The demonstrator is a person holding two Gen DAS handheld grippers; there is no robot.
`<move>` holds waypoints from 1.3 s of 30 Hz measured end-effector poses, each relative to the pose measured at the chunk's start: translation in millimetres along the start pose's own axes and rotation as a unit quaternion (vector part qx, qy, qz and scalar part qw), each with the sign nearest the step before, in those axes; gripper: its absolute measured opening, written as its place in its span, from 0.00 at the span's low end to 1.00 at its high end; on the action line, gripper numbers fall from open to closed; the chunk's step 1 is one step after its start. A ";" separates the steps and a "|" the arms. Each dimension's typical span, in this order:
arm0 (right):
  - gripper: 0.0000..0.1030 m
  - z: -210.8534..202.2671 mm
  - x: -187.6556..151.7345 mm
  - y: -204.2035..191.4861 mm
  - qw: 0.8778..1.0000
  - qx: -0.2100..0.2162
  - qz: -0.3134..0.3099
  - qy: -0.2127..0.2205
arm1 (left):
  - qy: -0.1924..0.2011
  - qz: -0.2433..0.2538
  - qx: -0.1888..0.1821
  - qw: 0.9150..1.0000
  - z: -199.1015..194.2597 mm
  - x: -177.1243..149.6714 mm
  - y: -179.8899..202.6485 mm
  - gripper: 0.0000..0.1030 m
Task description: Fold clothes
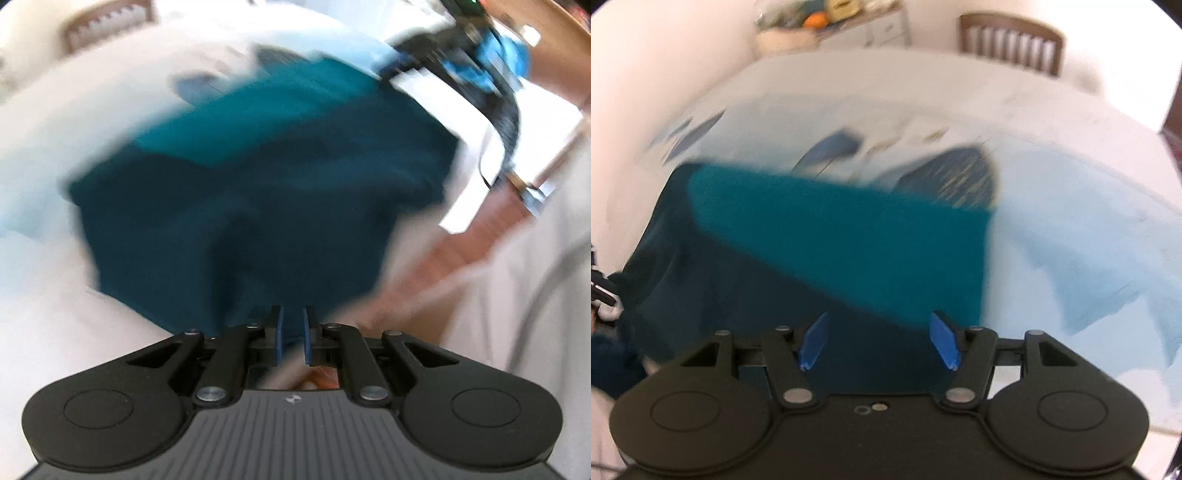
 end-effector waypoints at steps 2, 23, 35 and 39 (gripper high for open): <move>1.00 4.2 7.6 13.4 1.000 -0.002 0.014 0.003 | 0.037 -0.036 0.036 0.998 -6.2 22.8 -23.5 0.20; 1.00 60.9 50.6 61.2 0.999 0.001 0.053 -0.010 | 0.031 -0.283 0.043 0.958 74.6 100.3 -110.2 0.24; 1.00 76.6 112.0 136.2 0.994 -0.100 0.035 0.015 | 0.104 -0.256 0.108 0.955 104.3 213.0 -144.7 0.10; 1.00 88.7 122.3 161.4 0.992 -0.113 0.053 0.013 | 0.085 -0.277 0.113 0.950 127.2 232.6 -159.1 0.10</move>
Point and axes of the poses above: each gripper's, at about its wrist camera, not at the fingertips, and z roughly the way its jaws point, y to its right, x to its top, the point moved 4 cm from there along z, roughly the way its jaws point, and after that the axes turned 9 degrees about -z, right-handed, at the moved point
